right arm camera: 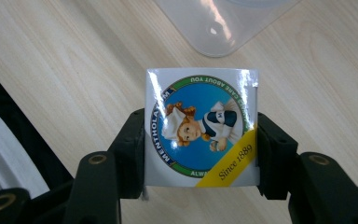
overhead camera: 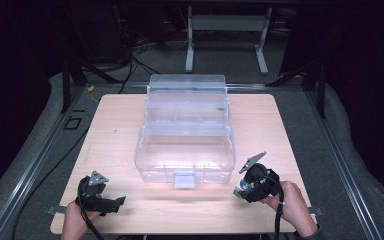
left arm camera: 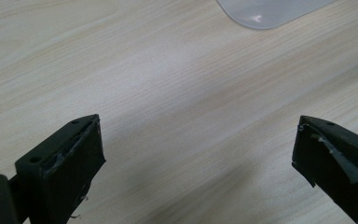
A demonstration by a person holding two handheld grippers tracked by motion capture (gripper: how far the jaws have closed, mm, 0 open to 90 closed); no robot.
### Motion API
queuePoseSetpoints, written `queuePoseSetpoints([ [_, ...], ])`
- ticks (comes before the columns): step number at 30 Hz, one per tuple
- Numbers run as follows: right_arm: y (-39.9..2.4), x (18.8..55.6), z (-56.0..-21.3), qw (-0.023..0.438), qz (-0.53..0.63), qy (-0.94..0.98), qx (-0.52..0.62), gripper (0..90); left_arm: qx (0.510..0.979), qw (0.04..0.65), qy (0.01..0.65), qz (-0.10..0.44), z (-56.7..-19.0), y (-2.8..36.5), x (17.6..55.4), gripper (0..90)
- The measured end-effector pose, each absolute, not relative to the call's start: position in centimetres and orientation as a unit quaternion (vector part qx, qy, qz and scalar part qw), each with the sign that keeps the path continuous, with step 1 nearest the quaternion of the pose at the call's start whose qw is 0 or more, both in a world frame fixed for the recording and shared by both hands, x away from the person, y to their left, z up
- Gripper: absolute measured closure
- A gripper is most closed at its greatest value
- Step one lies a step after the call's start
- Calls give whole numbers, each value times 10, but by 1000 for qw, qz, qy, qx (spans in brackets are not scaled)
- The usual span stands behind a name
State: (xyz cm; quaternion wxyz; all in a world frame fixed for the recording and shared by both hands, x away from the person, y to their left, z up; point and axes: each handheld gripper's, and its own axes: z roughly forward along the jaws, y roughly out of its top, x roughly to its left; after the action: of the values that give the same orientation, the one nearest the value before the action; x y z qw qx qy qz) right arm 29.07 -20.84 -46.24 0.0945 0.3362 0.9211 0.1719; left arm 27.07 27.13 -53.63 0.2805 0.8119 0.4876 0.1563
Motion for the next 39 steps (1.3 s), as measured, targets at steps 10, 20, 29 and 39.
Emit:
queuePoseSetpoints([
  [10,-219,296,-445,103,177,917,343,460,809,283,489,160,-535,272,270,19],
  [20,-232,309,-422,113,170,915,348,460,809,284,489,163,-535,272,270,22],
  [29,-241,323,-406,118,169,912,355,460,807,284,490,167,-534,273,270,25],
  [39,-245,337,-393,120,167,911,357,460,810,282,489,162,-535,272,271,26],
])
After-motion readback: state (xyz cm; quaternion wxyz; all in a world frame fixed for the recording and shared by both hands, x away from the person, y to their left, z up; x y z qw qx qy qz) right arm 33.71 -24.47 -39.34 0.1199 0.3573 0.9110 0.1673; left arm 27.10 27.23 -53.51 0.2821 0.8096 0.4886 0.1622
